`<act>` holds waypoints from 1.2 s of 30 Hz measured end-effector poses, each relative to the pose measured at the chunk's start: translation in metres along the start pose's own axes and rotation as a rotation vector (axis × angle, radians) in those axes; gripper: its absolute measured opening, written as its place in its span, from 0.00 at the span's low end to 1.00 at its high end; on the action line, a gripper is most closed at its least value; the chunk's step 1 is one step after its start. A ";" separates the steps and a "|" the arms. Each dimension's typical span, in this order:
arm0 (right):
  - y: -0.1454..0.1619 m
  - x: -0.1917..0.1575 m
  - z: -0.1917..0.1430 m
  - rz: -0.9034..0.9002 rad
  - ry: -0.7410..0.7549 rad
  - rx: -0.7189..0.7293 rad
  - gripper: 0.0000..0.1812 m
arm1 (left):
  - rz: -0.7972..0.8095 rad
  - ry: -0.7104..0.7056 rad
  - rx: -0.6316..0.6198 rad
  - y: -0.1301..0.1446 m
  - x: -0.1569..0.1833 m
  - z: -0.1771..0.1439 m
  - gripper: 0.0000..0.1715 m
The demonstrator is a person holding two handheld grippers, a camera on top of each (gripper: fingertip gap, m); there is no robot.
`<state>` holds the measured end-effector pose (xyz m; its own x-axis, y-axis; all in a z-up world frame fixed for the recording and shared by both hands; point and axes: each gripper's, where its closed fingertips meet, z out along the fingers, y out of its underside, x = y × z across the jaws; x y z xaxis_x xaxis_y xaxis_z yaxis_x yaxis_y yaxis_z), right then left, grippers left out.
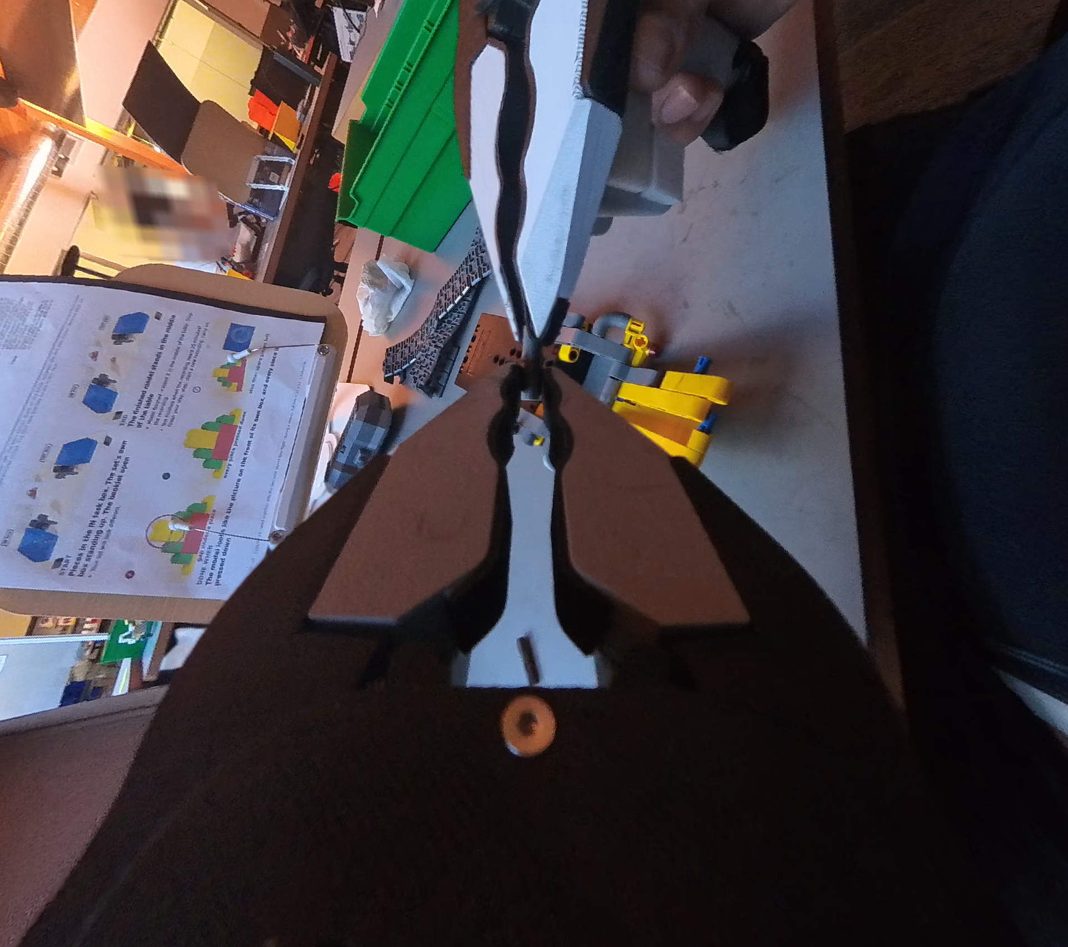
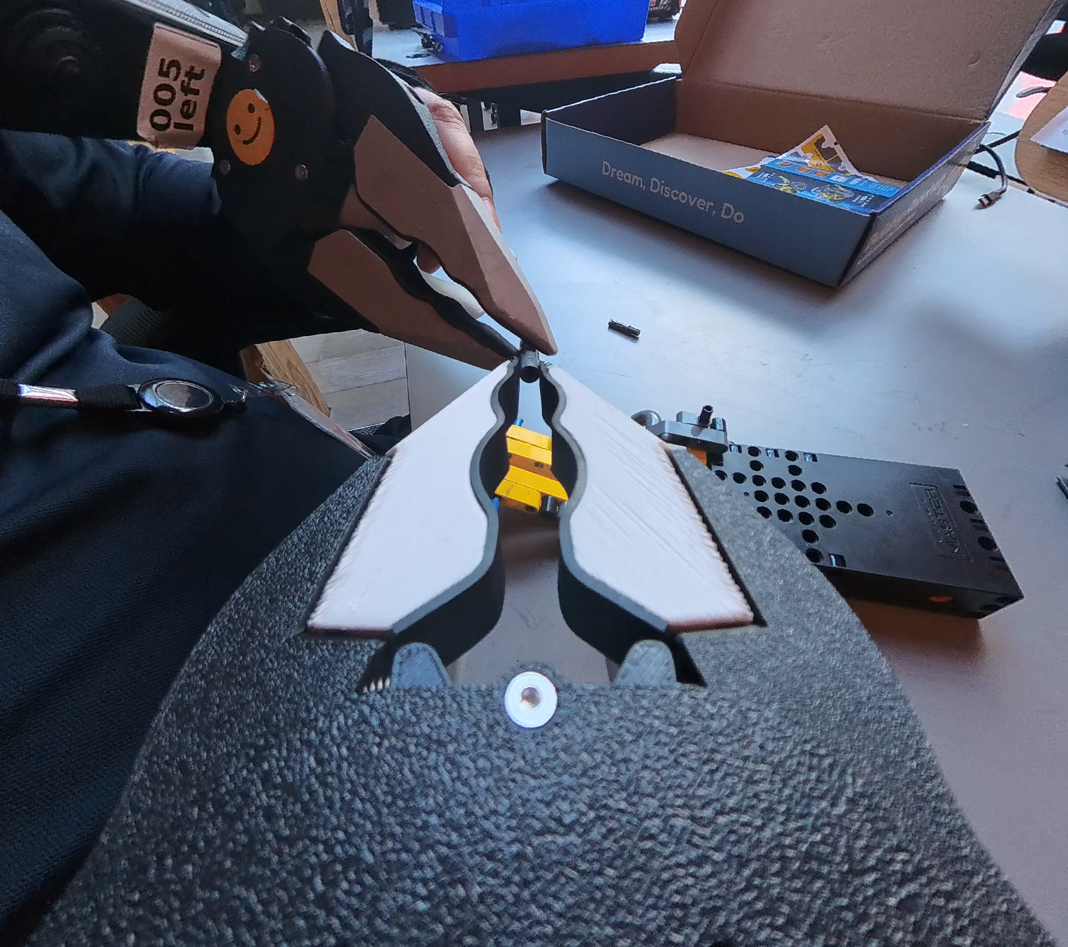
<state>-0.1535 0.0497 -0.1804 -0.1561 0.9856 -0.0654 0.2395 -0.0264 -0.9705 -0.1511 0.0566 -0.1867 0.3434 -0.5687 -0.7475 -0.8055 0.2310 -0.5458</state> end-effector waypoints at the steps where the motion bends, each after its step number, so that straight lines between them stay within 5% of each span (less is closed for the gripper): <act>1: 0.000 0.000 0.000 0.000 0.000 0.001 0.02 | -0.013 0.003 0.005 0.000 0.000 0.000 0.03; 20: -0.014 0.026 -0.027 -0.016 0.091 0.039 0.02 | -0.262 0.061 -0.034 0.024 -0.007 0.008 0.11; 25: -0.044 0.077 -0.099 -0.066 0.338 0.102 0.02 | -0.346 0.052 -0.054 0.035 -0.014 0.009 0.10; 30: -0.051 0.163 -0.222 -0.119 0.838 0.049 0.01 | -0.436 0.037 -0.067 0.045 -0.021 0.010 0.11; 34: 0.000 0.227 -0.297 0.128 1.053 -0.171 0.04 | -0.626 0.019 -0.154 0.074 -0.028 0.013 0.18; 36: 0.035 0.243 -0.313 0.285 1.081 -0.321 0.15 | -0.749 0.060 -0.185 0.087 -0.024 0.013 0.18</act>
<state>0.1174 0.3408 -0.1580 0.8043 0.5839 0.1103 0.3901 -0.3788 -0.8392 -0.2232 0.1006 -0.2209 0.8058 -0.5644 -0.1794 -0.4383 -0.3647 -0.8215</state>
